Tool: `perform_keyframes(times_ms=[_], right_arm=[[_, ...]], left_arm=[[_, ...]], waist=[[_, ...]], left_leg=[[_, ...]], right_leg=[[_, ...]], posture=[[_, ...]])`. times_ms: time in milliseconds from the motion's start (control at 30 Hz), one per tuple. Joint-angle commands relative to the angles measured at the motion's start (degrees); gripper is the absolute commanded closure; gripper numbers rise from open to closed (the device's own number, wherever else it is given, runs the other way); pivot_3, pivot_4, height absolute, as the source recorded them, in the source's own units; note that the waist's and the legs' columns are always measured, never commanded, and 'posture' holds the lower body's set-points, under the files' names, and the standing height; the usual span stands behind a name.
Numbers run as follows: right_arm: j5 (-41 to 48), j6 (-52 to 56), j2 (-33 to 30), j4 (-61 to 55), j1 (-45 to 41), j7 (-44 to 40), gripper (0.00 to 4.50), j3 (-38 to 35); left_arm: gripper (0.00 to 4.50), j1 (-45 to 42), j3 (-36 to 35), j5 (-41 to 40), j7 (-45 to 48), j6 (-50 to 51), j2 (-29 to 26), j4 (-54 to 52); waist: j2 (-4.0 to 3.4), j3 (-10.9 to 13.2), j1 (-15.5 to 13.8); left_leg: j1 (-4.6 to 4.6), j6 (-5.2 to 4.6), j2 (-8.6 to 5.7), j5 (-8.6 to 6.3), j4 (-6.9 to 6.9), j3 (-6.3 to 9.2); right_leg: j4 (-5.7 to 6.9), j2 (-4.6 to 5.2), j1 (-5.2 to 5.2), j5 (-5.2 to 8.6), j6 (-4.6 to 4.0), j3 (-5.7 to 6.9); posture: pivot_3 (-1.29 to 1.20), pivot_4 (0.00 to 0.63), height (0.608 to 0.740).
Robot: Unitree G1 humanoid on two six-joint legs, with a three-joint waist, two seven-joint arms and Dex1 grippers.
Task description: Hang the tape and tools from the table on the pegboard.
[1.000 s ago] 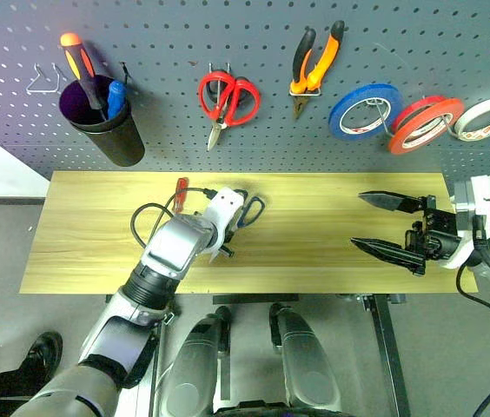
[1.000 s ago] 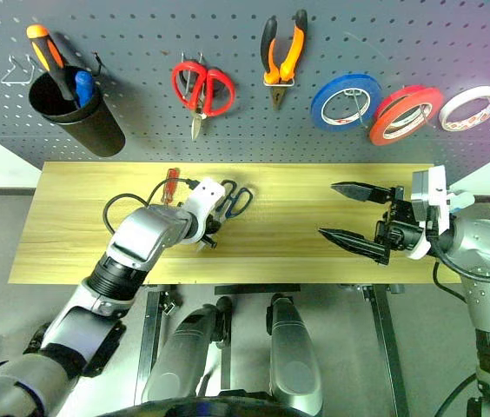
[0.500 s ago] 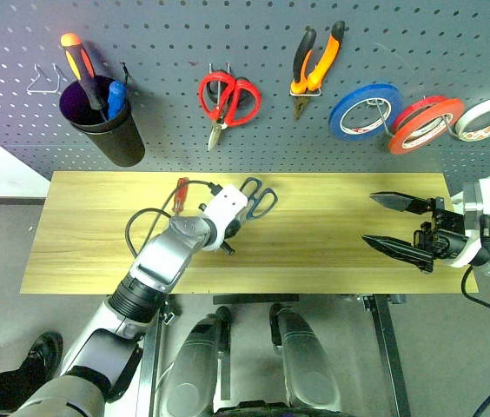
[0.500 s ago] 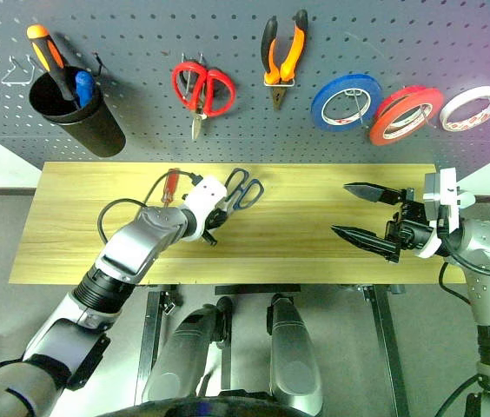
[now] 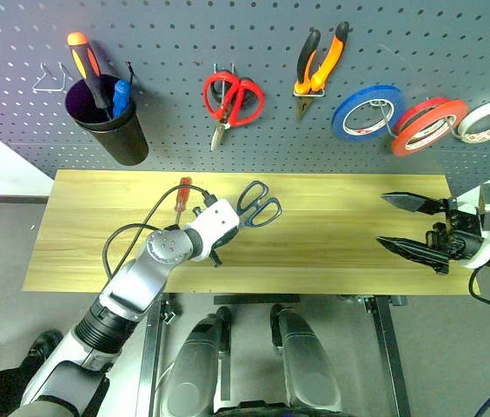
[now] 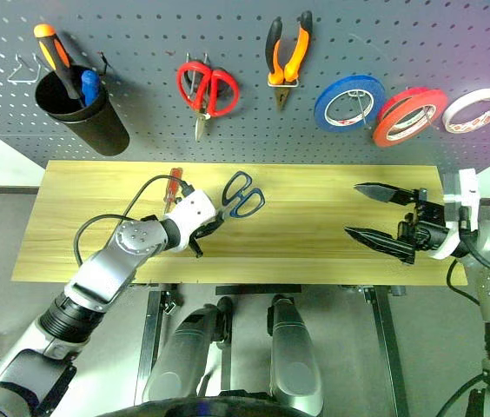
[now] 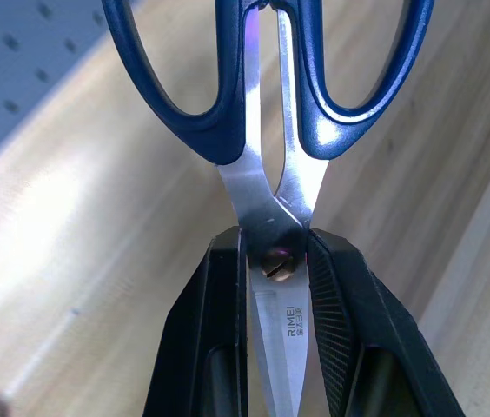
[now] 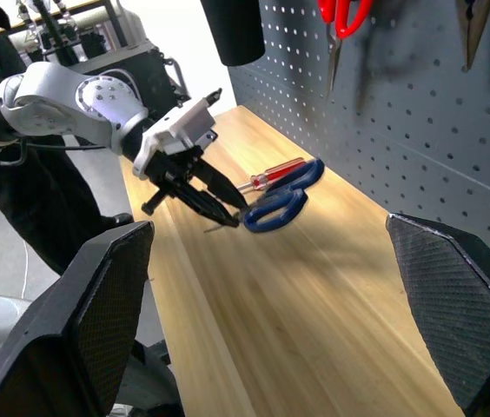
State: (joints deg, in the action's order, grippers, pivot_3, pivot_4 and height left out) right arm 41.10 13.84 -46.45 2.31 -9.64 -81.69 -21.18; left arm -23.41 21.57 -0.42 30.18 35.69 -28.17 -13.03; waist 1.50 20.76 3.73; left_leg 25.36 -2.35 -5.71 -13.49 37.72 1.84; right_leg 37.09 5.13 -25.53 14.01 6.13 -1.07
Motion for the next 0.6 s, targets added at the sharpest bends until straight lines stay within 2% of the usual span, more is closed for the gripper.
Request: perform_keyframes(times_ms=[33, 400, 600], right_arm=[[0.27, -2.14, -1.06, 0.6, 1.54, -2.76, 0.0, -2.46], [1.06, -5.46, -1.66, -0.04, 3.54, -7.39, 0.0, -4.76], [2.88, -3.01, -2.94, 2.58, 2.97, -9.06, 0.0, -5.85]], left_arm=[[3.85, 0.7, -2.08, 0.82, -0.56, -3.34, 0.35, -3.27], [3.85, 3.23, -4.87, 5.18, -1.93, -18.33, -1.33, -4.5], [3.85, 5.15, -8.03, 6.81, -3.9, -24.88, -1.8, -4.59]], waist=[[0.0, 0.0, -0.06], [-0.01, -0.01, 0.25], [-0.03, -0.02, 0.23]], left_leg=[[0.0, 0.0, 0.0, 0.0, 0.0, 0.0], [0.0, -0.03, 0.0, -0.01, 0.08, 0.0], [0.0, -0.07, 0.0, -0.04, 0.18, 0.0]], right_leg=[[0.0, 0.0, 0.0, 0.0, 0.0, 0.0], [0.04, 0.0, 0.02, -0.01, 0.01, 0.01], [0.08, 0.0, 0.05, -0.01, 0.02, 0.01]], posture=[[-0.15, 0.329, 0.718], [-0.17, 0.337, 0.718], [-0.17, 0.335, 0.718]])
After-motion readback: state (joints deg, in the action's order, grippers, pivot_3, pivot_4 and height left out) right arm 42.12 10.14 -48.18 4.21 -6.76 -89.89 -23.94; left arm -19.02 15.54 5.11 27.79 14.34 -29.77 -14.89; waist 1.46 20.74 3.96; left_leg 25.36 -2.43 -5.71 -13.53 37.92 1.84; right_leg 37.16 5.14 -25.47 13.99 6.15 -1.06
